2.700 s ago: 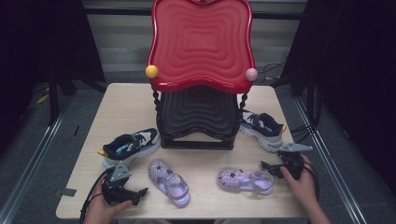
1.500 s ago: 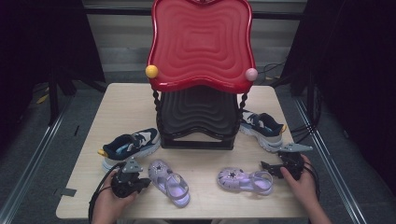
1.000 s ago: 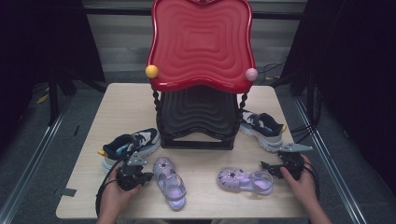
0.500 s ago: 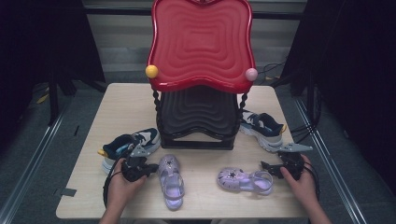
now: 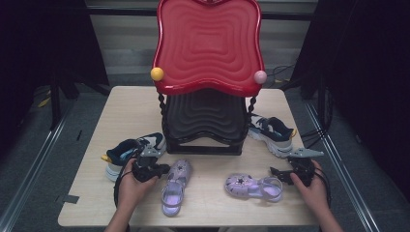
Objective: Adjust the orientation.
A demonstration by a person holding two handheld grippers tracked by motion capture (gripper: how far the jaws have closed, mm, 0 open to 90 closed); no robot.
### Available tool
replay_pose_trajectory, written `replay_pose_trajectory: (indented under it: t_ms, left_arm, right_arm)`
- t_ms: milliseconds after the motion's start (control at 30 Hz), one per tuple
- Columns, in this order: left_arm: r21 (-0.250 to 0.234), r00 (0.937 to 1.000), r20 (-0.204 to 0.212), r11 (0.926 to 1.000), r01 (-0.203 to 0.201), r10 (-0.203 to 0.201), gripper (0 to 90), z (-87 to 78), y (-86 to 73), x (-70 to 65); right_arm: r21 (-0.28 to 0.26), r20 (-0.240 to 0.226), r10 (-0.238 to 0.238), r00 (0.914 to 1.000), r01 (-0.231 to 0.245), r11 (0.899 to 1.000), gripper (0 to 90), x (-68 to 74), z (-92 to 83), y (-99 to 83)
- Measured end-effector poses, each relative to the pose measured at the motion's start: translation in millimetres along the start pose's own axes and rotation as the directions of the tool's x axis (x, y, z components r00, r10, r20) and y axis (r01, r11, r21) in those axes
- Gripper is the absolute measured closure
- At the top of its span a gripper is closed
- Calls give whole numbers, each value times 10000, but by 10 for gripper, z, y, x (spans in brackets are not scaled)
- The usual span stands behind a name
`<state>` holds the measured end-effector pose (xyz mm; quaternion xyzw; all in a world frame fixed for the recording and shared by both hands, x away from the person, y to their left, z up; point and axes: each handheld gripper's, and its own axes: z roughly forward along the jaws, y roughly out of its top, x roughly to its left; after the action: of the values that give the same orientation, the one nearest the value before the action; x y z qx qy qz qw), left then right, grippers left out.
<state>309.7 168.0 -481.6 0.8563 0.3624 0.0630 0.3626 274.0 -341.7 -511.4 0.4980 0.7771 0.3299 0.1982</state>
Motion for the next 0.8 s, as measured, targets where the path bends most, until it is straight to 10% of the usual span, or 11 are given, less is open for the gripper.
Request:
replay_pose_trajectory:
  t_ms: [333,800]
  left_arm:
    - [-581,9989,237,9974,427,-414,724,-444,-141,-72]
    - [139,9931,1130,9994,301,-315,582,-647,-86,-325]
  right_arm:
    - [-12,-1,-37,10000,37,10000,105,-1,3,1]
    - [-11,-2,-26,10000,26,10000,105,-1,2,1]
